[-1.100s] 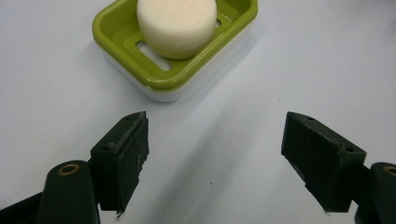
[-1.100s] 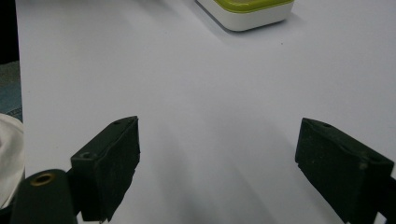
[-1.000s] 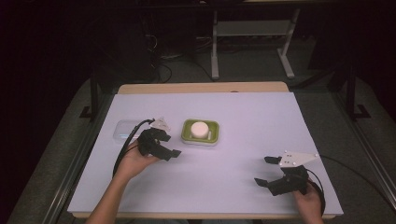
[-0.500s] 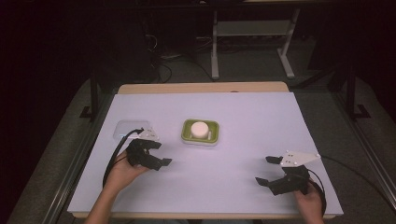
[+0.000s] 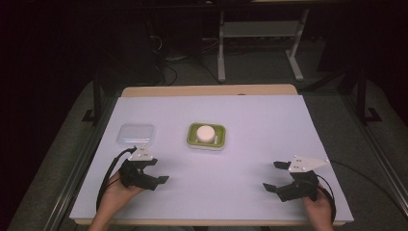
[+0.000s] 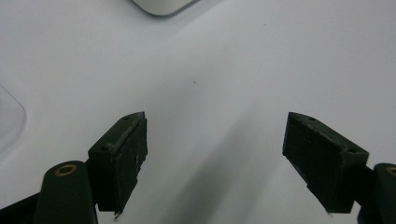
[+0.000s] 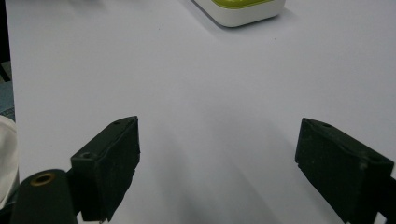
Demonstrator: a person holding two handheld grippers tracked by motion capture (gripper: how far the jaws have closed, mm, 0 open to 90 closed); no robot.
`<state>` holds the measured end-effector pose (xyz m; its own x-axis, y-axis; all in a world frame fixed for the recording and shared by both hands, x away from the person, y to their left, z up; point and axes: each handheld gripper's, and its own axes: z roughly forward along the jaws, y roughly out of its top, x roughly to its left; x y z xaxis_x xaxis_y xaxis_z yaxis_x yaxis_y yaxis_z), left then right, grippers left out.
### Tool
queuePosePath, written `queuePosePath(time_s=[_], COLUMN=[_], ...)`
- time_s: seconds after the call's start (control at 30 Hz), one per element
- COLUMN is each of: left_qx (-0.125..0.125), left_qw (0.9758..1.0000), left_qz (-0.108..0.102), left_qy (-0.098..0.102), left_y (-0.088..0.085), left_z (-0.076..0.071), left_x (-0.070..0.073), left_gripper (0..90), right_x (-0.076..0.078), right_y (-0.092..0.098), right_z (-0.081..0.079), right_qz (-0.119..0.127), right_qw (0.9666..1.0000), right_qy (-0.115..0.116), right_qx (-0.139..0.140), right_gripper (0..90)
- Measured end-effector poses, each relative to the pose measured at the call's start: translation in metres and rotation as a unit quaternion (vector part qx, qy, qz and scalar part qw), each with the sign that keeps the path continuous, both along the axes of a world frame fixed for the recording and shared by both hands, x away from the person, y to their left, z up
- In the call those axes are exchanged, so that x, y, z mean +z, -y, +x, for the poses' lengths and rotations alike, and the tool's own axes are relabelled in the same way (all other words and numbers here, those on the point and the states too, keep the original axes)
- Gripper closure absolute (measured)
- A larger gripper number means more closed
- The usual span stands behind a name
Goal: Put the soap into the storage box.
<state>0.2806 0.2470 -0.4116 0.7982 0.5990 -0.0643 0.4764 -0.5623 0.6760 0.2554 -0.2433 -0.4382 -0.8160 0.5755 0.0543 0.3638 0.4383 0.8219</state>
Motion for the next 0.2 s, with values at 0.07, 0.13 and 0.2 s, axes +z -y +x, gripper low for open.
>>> queuePosePath(time_s=[0.07, 0.13, 0.2], left_qx=[0.003, 0.004, 0.006], left_qw=[0.9999, 0.9998, 0.9997], left_qz=[-0.013, -0.019, -0.021], left_qy=[0.0, -0.008, -0.007], left_y=[-0.005, -0.009, -0.011], left_z=[-0.007, -0.013, -0.015], left_x=[-0.008, -0.015, -0.017], left_gripper=[22.1, 23.3, 23.1], right_x=[0.0, 0.0, 0.0], right_y=[0.0, 0.0, -0.001], right_z=[0.0, 0.0, 0.0], right_qz=[0.0, 0.001, 0.0], right_qw=[1.0, 1.0, 1.0], right_qy=[0.0, -0.001, 0.001], right_qx=[0.0, 0.0, 0.003], right_gripper=[13.1, 13.1, 13.1])
